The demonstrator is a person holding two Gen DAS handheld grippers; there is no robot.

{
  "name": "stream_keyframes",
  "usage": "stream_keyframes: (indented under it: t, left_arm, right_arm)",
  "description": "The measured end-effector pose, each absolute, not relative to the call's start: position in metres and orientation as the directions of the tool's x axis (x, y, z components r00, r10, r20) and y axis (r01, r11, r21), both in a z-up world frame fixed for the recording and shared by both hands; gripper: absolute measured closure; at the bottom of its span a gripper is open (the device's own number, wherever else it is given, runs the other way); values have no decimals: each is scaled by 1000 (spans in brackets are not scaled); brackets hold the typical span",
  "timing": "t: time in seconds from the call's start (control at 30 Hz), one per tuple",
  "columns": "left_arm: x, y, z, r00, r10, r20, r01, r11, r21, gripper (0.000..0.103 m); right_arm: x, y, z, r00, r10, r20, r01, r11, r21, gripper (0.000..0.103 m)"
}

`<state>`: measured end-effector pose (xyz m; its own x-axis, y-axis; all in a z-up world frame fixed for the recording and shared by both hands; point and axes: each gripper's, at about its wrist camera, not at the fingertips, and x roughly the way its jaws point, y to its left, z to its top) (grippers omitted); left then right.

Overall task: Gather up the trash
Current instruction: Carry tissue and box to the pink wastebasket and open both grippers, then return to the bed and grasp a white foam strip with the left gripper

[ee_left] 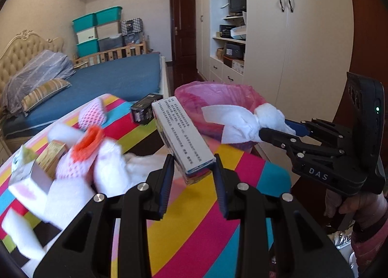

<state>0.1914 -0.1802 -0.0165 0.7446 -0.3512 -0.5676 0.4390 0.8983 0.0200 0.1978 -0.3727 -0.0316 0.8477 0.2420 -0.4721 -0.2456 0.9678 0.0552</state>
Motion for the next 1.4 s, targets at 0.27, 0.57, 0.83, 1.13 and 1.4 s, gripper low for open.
stream_keyframes:
  t: [0.27,0.57,0.83,1.13,1.4]
  left_arm:
    - [250,-217,-8,684,-434,-586,506,861,-46,72]
    - [313,-261,-9,650,-467,-600,538,840,-72,71]
    - [332,-259,-12,707,-427,-564,464,882,-87,20]
    - [280,-222,-10,782,-345,-519,409,913,10,5]
    - [233,-202,-22,782,-311,-539,399,915,51,5]
  right_arm:
    - [244,-418,-23,872,165,-460,-152,986,65,66]
    - [301,-454,-26,871,137,-473,-95,989,111,64]
    - [315,-464,-35,872,148,-467,-89,985,145,36]
    - [263,-458,-28,889,158,-431,-111,985,134,36]
    - [228,-422,-34,872,191,-450,-146,980,134,36]
